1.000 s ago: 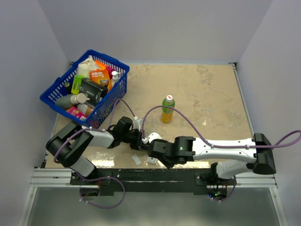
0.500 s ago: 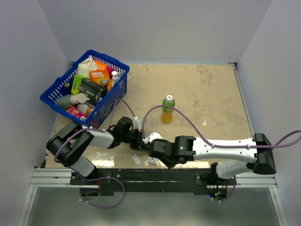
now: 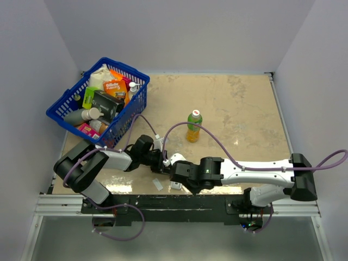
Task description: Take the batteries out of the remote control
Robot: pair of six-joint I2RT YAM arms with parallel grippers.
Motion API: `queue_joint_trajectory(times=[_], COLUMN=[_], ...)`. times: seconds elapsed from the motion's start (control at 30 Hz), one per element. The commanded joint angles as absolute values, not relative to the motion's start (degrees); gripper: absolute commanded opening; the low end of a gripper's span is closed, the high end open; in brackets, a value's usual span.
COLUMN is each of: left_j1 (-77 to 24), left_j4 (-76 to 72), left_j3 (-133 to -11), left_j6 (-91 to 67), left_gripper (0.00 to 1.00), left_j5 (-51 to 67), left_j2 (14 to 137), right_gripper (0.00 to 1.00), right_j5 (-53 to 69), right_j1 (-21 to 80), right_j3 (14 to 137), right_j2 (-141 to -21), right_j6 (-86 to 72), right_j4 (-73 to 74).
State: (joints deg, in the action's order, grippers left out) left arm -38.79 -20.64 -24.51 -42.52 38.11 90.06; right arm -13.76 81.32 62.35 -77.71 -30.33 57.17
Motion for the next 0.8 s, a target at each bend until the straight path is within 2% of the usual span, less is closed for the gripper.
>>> queue_joint_trajectory(times=[0.0, 0.53, 0.77], left_j1=[-39.5, -39.5, -39.5], left_j4=[-22.1, -18.0, -13.7], left_j3=[-23.6, -24.7, -26.1], left_j6=[-42.4, -42.5, -41.6], left_gripper=[0.27, 0.27, 0.27], left_j5=[37.7, 35.1, 33.0], left_j2=[90.4, 87.5, 85.3], right_gripper=[0.0, 0.0, 0.0], right_j5=[-13.1, -13.4, -14.6], right_j1=[81.2, 81.0, 81.1], right_j3=[62.2, 59.2, 59.1], right_j2=[-78.3, -72.6, -73.9], right_j6=[-28.8, -27.9, -27.9], right_j4=[54.8, 47.6, 48.3])
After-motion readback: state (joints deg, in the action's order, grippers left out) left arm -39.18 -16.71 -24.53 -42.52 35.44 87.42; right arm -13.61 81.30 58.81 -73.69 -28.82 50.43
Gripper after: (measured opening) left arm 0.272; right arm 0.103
